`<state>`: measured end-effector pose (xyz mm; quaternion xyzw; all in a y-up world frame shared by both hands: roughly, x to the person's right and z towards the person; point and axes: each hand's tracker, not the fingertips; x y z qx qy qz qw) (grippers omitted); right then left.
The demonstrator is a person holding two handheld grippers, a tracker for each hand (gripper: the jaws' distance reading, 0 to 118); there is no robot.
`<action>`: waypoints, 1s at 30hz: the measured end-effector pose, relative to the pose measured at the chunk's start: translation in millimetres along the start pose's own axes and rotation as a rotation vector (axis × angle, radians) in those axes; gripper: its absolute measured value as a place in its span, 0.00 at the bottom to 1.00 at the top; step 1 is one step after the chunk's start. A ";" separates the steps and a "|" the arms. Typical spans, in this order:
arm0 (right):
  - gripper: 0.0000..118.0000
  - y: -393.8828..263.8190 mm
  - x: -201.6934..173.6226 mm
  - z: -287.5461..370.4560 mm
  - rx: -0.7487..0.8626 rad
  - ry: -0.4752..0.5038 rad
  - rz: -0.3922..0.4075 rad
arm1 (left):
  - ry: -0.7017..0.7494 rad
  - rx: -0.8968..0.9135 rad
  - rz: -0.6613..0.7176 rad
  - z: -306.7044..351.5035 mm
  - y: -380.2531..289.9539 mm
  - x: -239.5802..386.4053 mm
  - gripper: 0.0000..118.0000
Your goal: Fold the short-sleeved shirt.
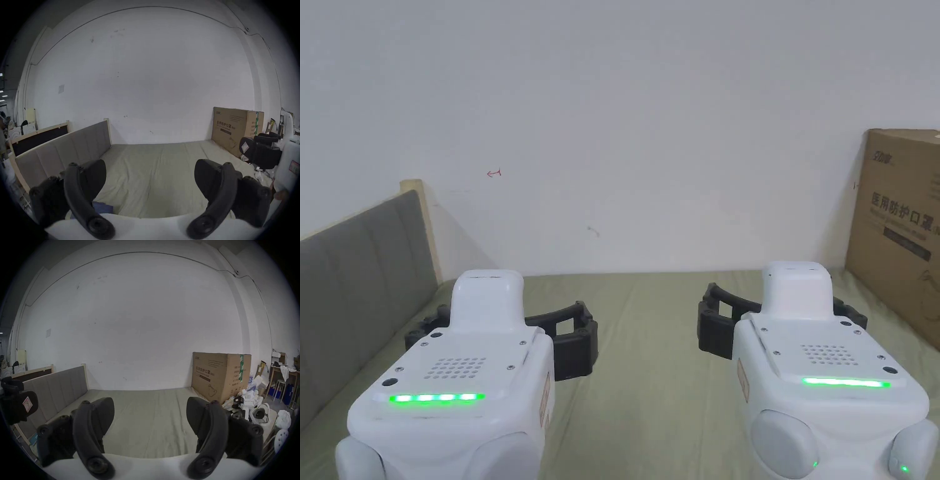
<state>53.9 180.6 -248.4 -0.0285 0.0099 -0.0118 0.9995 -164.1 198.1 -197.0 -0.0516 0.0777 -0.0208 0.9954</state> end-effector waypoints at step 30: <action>0.82 -12.2 4.7 -3.6 -0.020 0.024 0.018 | -0.005 -0.011 -0.023 -3.1 2.0 3.8 0.94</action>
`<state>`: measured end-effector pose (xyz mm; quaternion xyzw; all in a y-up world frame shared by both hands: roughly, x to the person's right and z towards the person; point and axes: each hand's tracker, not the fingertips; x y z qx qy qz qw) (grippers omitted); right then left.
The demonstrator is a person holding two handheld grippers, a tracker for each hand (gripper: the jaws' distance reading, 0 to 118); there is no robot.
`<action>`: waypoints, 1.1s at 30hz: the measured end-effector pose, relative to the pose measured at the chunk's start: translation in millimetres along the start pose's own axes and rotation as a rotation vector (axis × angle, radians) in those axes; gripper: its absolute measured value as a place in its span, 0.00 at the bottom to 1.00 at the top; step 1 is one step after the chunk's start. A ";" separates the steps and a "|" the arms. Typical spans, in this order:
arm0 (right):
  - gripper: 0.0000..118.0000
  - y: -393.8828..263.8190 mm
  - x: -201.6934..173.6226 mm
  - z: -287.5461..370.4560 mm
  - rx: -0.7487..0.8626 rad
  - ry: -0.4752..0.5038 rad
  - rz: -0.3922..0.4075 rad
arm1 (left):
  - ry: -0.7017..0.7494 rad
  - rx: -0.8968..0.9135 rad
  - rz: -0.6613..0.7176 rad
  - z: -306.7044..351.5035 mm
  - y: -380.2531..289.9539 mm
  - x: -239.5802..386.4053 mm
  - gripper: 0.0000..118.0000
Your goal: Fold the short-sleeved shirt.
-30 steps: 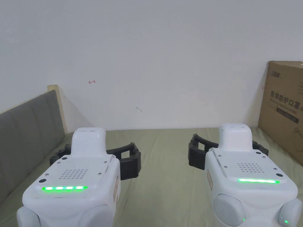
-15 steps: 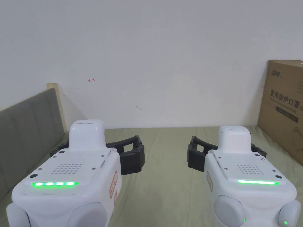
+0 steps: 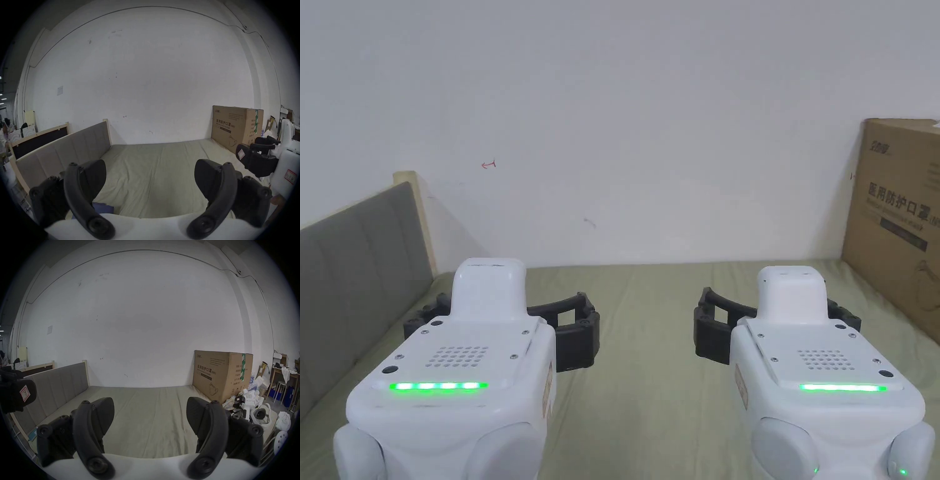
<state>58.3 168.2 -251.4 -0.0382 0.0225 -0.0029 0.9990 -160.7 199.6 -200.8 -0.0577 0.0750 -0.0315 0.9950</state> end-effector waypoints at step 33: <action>0.82 -10.6 4.2 -3.3 -0.025 -0.005 0.036 | -0.036 -0.015 0.008 -8.9 -8.1 -0.5 0.94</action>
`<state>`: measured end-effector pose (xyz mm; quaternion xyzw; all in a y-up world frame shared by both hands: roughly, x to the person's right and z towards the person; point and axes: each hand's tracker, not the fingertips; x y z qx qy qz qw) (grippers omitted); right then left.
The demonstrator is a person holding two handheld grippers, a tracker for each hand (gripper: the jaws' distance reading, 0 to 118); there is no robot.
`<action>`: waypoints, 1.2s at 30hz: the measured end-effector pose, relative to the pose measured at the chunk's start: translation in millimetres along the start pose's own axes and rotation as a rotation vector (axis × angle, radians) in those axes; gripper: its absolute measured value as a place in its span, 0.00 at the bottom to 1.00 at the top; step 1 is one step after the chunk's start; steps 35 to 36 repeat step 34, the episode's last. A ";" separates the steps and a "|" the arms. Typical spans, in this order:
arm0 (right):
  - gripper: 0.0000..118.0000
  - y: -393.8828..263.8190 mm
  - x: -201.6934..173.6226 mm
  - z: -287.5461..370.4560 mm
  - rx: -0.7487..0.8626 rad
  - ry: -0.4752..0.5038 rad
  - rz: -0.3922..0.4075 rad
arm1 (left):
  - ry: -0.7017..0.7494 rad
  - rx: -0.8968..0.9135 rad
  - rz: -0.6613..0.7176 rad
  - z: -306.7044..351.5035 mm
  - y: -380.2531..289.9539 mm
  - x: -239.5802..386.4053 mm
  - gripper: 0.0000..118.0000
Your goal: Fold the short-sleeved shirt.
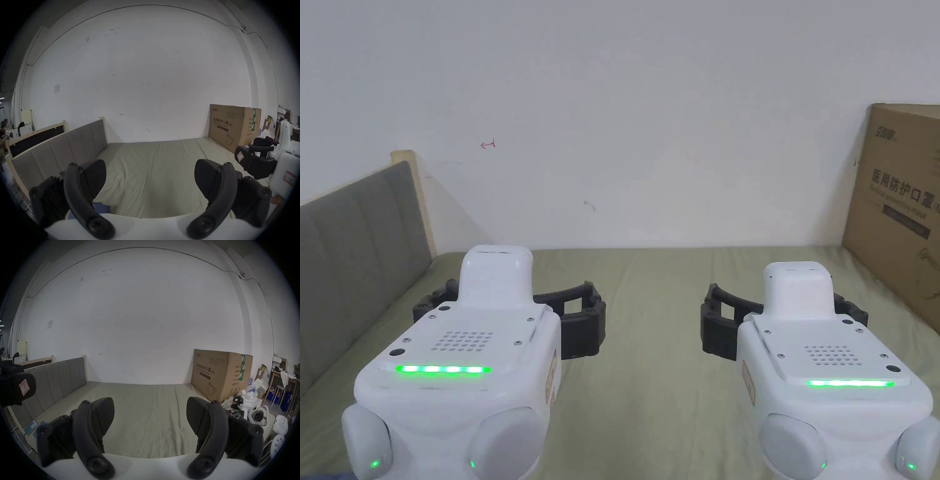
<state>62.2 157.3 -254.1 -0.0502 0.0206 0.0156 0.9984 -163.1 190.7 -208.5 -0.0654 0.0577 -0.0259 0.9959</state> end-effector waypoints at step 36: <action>0.82 -7.5 -1.9 -4.0 -0.029 0.000 0.021 | 0.001 -0.026 -0.048 -2.0 -22.3 -1.0 0.94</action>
